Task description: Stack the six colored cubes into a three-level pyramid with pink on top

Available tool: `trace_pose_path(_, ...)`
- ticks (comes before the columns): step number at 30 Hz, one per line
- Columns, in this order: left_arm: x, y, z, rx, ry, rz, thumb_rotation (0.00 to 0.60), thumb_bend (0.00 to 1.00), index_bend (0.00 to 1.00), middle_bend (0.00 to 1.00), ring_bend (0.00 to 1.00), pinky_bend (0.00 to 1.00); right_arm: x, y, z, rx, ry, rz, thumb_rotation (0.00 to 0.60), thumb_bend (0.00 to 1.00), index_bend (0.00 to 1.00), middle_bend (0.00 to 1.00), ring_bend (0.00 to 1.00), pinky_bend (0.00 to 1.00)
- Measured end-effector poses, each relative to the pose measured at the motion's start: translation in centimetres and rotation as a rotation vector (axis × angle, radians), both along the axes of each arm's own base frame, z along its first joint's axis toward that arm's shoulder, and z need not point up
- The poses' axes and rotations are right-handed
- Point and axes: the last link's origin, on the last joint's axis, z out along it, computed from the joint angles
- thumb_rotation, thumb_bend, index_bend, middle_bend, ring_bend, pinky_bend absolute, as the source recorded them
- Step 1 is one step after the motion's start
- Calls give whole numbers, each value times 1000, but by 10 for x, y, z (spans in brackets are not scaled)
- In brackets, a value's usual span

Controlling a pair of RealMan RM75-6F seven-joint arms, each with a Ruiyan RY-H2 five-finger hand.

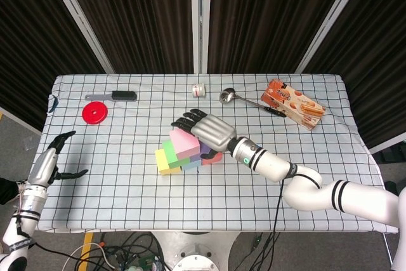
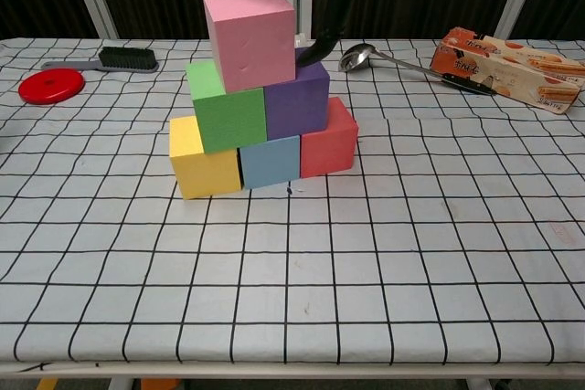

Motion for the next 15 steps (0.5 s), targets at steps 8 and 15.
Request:
trace_pose_path(8, 9, 12, -9, -4, 12, -11, 600, 23, 99, 79, 3, 87, 0, 5, 9, -13, -35, -2, 600, 101, 0, 55, 0, 0)
trace_pose_path(15, 27, 23, -27, -34, 22, -40, 600, 22, 95, 79, 3, 87, -8, 8, 33, -72, -93, -14, 600, 101, 0, 45, 0, 0)
